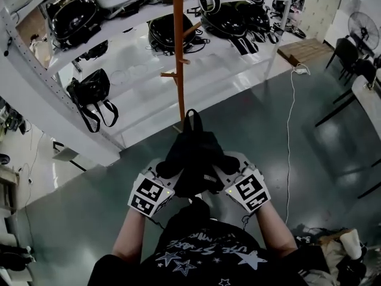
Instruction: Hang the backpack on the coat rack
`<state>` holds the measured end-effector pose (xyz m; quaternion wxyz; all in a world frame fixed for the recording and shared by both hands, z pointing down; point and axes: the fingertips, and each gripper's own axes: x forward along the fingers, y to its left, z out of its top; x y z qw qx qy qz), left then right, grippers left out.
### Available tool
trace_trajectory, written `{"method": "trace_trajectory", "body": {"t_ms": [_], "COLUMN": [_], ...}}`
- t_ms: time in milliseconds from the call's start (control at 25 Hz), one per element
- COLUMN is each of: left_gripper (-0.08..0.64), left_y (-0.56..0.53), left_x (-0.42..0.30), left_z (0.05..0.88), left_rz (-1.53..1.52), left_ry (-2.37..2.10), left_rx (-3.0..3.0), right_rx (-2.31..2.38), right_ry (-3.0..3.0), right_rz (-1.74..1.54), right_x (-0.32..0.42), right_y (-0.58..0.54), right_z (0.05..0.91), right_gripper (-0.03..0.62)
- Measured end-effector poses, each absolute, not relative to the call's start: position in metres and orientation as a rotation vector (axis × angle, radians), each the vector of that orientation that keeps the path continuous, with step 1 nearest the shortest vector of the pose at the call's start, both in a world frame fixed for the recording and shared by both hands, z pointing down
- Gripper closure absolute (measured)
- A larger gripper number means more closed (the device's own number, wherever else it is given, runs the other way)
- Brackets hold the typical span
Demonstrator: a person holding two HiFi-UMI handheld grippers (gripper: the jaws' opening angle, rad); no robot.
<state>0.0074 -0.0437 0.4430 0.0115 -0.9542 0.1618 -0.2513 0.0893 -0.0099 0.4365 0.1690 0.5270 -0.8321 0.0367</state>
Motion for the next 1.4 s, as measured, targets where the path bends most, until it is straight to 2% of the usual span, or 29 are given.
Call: {"method": "trace_trajectory", "body": {"t_ms": [720,1400], "left_gripper": [0.482,0.480], "left_y": [-0.220,-0.271], "left_x": [0.065,0.109], "left_z": [0.422,0.438], "left_rz": [-0.618,-0.625], "left_ry": [0.529,0.789], "left_rx": [-2.964,-2.970], "right_rx": [1.513,1.350], "right_ry": [-2.263,-2.297], "right_rz": [-0.011,-0.051], "right_x": [0.146,0.193], "right_y": [-0.185,-0.248], "right_z": [0.409,0.423], "right_gripper": [0.528,0.528]}}
